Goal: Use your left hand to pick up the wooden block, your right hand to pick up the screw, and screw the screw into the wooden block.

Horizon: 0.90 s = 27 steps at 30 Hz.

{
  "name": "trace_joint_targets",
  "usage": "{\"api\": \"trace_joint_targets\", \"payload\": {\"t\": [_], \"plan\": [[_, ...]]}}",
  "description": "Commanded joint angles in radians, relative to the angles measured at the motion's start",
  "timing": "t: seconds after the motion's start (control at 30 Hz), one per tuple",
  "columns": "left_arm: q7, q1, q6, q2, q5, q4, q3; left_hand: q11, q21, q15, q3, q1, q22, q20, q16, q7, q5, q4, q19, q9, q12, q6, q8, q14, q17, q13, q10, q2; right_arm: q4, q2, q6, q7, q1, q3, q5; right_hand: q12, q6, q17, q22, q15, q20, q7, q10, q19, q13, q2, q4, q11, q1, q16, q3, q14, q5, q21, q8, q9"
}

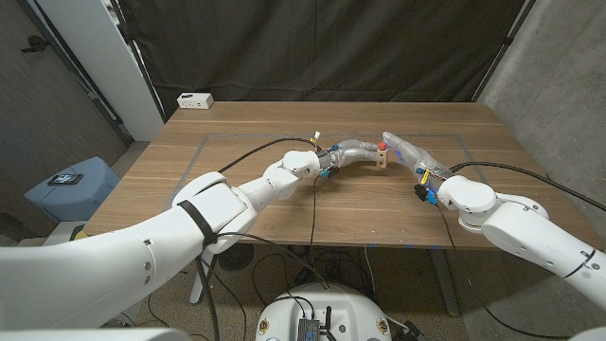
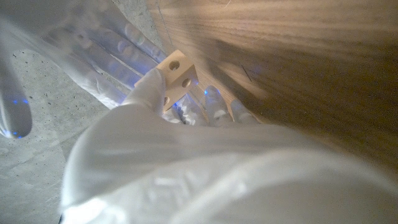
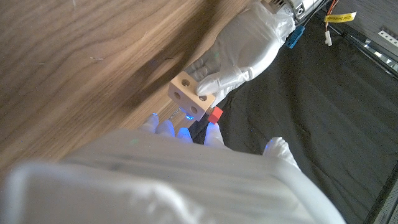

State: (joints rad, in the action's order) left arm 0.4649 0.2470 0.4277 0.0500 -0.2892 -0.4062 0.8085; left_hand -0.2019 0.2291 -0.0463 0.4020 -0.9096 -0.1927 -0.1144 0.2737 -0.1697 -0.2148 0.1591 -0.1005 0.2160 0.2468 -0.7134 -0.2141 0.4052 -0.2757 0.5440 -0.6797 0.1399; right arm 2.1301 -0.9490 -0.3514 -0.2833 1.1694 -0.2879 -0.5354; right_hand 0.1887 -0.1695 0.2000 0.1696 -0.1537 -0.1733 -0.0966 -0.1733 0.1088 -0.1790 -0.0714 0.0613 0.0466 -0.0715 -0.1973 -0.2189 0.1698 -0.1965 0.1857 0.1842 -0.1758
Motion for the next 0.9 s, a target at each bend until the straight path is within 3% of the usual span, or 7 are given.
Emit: {"api": "trace_joint_targets", "payload": {"t": [0.03,0.9], "plan": [[0.003,0.002,0.0,-0.002,-0.002,-0.001,-0.001,-0.002,0.004,-0.06,0.002,0.001,-0.003,-0.004,0.005,-0.001,-0.007,-0.005,-0.006,0.004,0.007,-0.011,-0.005,0.009,-0.002,0.006,-0.01,0.006,0.021,-0.008,-0.01,-0.016,0.02,0.013,-0.005,0.004,-0.01,0.002,0.003,-0.005,-0.007,0.004,-0.179,0.004,-0.003,-0.004,-0.003,0.004,0.01,-0.006,-0.008,0.206,-0.009,0.006,0.003,-0.003],[0.013,0.027,0.005,-0.021,-0.004,-0.054,-0.004,0.0,0.005,-0.06,0.002,0.003,-0.003,-0.003,0.005,0.001,-0.007,-0.006,-0.007,0.004,0.008,-0.012,-0.005,0.01,-0.002,0.006,-0.011,0.006,0.074,-0.023,-0.01,-0.05,0.088,0.051,-0.013,0.006,-0.014,0.001,0.003,-0.006,-0.006,0.001,-0.173,0.003,-0.003,-0.006,-0.002,0.008,0.007,-0.007,-0.011,0.202,-0.009,0.006,0.004,-0.004]]}}
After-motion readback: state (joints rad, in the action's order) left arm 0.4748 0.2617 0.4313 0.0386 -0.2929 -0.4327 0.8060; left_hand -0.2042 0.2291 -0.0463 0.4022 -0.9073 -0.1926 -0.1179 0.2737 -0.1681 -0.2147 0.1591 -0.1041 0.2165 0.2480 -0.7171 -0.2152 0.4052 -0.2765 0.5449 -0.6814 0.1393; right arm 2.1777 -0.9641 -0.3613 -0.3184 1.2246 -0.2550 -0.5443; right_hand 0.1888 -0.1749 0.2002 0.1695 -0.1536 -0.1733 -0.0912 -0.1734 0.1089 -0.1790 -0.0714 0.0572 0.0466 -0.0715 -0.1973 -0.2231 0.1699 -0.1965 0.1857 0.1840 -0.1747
